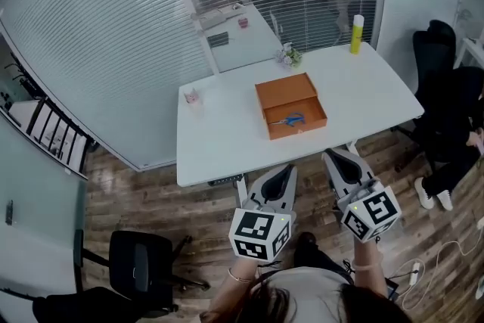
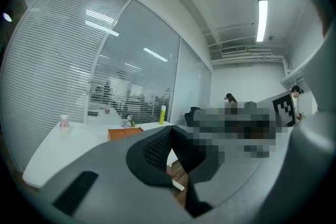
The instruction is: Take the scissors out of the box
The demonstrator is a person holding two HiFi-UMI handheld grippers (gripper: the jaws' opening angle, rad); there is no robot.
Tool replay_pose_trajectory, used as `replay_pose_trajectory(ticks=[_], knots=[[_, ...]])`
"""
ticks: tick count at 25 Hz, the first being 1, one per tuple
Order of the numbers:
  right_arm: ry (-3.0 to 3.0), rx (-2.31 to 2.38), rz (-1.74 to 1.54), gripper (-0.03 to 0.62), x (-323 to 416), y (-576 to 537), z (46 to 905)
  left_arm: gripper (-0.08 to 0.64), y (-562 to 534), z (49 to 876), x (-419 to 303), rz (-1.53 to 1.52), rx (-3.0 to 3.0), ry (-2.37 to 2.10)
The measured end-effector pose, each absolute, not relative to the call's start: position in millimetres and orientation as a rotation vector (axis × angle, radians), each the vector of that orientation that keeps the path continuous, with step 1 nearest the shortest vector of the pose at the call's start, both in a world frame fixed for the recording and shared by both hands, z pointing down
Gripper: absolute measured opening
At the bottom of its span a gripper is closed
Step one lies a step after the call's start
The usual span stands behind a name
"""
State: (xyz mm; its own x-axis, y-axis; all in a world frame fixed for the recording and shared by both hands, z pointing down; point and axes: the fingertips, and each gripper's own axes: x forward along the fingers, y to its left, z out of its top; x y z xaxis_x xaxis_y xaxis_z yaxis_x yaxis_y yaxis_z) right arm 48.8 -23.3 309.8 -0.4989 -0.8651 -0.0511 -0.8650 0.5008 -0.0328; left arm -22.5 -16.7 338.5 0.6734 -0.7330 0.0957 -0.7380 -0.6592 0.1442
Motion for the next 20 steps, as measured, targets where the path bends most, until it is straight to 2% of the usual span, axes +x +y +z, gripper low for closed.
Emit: replay_pose_trajectory(ticks=[20], knots=[[2.826,-1.418,0.027,0.029,94.8,-134.0,325.7,0.017,-121.7,346.1,28.2,0.003,2.659,-1.32]])
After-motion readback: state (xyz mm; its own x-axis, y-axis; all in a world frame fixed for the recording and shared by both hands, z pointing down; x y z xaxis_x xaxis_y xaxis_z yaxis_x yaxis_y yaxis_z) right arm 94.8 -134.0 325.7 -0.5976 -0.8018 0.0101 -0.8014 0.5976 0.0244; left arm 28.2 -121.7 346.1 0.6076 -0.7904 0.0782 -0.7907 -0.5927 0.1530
